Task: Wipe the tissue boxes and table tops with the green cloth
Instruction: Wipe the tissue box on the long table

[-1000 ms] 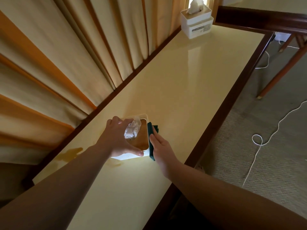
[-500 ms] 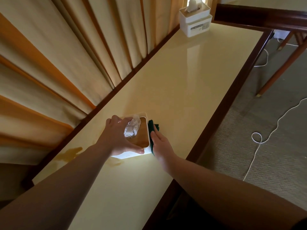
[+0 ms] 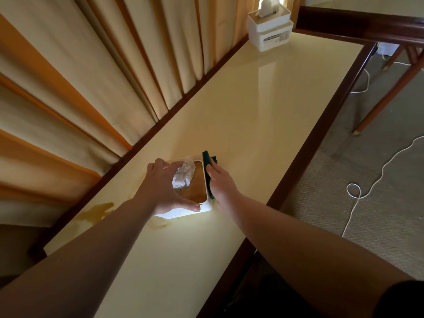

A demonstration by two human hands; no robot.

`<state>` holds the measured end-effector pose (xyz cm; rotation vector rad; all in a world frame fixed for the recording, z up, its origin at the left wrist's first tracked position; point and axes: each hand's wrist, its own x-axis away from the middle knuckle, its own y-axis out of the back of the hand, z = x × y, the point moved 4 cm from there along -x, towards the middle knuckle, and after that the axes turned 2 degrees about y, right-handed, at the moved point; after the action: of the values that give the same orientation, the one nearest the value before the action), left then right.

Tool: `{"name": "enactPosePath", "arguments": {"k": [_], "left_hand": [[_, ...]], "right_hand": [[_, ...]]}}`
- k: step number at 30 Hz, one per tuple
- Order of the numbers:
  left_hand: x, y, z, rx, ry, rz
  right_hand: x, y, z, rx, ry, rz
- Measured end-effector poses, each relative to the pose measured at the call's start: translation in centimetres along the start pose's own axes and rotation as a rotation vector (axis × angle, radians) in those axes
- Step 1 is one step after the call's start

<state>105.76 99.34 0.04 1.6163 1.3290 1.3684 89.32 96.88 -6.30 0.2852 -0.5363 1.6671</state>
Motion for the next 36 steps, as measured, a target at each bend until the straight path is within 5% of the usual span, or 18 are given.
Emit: {"name": "enactPosePath", "arguments": {"k": [9, 18, 29, 36], "left_hand": [[0.0, 0.0, 0.0, -0.032, -0.008, 0.002], [-0.1, -0.2, 0.0, -0.022, -0.017, 0.000], [0.0, -0.3, 0.1, -0.045, -0.020, -0.009], [-0.1, -0.4, 0.0, -0.031, 0.003, 0.011]], "right_hand": [[3.1, 0.3, -4.5, -0.092, -0.032, 0.036], [0.1, 0.3, 0.3, -0.061, -0.008, 0.046], [2.9, 0.5, -3.9, -0.038, 0.000, 0.045], [1.8, -0.2, -0.8, 0.012, 0.082, 0.050]]}}
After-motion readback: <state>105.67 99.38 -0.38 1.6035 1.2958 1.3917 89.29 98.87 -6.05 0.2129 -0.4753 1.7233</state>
